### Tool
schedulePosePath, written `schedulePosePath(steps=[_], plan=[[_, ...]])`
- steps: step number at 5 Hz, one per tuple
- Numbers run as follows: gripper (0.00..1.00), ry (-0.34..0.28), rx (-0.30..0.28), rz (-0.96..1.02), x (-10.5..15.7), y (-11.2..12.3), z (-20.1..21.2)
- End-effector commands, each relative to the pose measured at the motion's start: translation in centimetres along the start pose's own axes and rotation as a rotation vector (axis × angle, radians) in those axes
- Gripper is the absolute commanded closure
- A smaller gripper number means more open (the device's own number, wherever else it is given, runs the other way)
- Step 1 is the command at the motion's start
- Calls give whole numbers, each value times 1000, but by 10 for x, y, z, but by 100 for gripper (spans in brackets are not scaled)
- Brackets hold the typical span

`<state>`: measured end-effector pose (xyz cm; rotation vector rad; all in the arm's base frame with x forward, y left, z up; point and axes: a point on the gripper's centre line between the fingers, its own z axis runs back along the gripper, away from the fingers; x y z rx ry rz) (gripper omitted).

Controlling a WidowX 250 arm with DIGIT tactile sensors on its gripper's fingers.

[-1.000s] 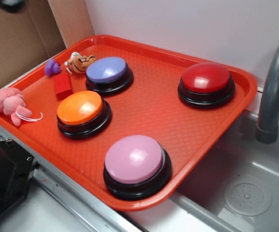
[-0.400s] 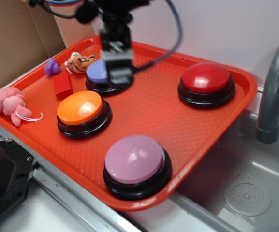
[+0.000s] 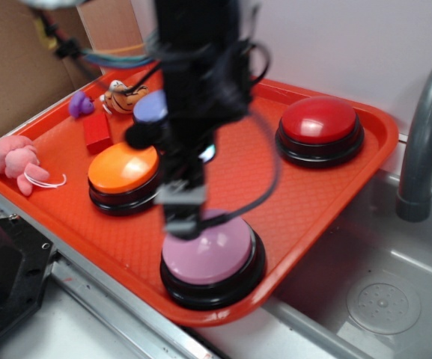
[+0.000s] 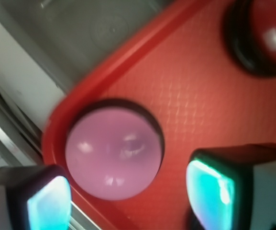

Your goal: Push the pink button.

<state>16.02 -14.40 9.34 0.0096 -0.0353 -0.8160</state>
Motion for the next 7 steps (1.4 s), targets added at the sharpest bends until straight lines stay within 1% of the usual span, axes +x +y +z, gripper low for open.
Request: schedulePosePath(steps=[1,3,4,5,6,7], plan=[[0,-56,5,-35,2,-13,-3],[0,-56,5,-35,2,-13,-3],[0,-83,34,-22,0,-15,-25],[0,-75,60,-15,4,-18,-37],[0,-60,49,-24,8,-19,-42],[0,-28,29,-23,13,-19,-44]])
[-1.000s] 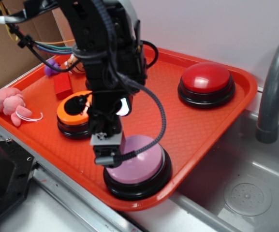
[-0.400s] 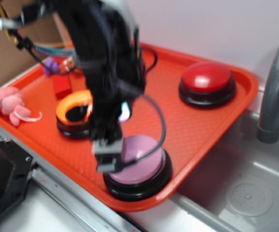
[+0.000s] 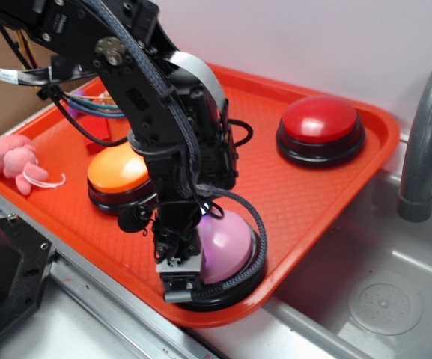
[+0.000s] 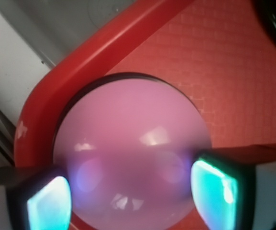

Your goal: Push the pink button.

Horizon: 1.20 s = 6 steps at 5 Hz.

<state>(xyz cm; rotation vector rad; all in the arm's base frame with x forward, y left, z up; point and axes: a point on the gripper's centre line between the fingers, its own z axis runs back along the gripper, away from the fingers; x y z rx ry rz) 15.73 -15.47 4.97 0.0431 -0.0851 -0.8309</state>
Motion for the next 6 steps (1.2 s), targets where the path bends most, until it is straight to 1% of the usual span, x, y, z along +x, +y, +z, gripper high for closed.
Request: schedulePosePath(steps=[1,2,3,4,5,6], plan=[[0,78,-66,3,13,-9,-3],[0,93,-84,5,13,-9,-3],[0,101,-74,12,12,-2,16],[0,117,-32,26,10,7,39],[0,117,-46,49,10,10,52],[0,99,-41,83,7,9,61]])
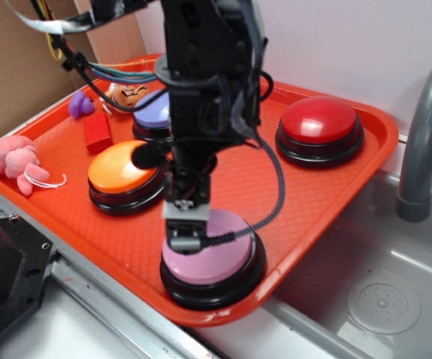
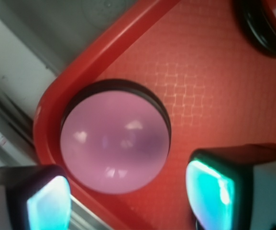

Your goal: Push the pink button.

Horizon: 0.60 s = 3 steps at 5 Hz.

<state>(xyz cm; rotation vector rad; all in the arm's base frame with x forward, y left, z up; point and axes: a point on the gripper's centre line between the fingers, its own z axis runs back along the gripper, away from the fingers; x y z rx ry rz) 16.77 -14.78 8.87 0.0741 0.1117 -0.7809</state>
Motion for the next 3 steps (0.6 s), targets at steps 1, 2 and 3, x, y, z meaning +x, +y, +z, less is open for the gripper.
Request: schedulePosePath(steps=[1,2,3], plan=[[0,-106,-11,47,-5,-7,29],[0,-113,-25,63,-10,-8,37],[0,-162,-31,73,-14,-9,44]])
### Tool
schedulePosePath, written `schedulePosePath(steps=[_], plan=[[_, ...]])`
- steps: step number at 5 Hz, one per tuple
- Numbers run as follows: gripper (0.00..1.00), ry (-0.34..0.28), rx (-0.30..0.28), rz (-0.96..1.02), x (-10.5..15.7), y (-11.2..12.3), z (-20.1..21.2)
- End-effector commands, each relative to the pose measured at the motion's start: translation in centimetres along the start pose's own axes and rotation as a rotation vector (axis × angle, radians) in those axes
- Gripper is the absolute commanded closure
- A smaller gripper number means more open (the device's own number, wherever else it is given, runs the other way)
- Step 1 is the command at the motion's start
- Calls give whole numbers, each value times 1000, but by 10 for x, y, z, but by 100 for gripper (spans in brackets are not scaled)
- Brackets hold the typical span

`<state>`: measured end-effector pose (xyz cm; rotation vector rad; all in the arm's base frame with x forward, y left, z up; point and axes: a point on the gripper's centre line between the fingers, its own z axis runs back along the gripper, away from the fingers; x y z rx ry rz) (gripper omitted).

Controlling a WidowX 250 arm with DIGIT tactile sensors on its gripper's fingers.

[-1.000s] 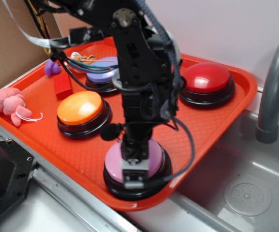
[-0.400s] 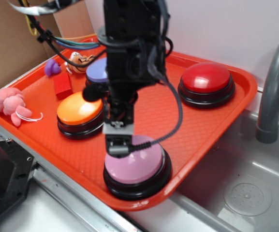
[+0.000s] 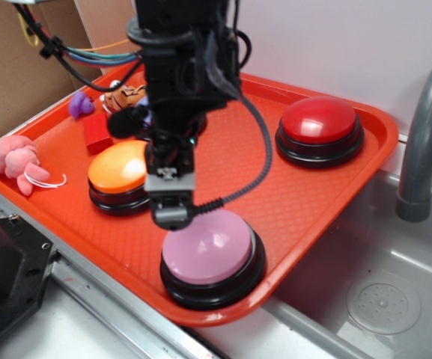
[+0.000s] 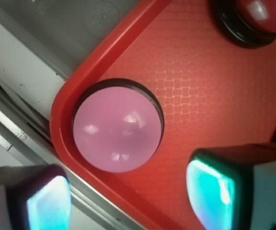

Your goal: Push the pink button.

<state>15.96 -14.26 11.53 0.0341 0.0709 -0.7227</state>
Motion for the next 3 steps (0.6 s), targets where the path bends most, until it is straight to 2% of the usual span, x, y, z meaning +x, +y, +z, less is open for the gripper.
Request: schedulePosePath(steps=[1,2,3], plan=[[0,-96,-14,30,-3,-8,22],[0,-57,5,60,-8,-9,30],[0,-68,24,80,-19,-12,47]])
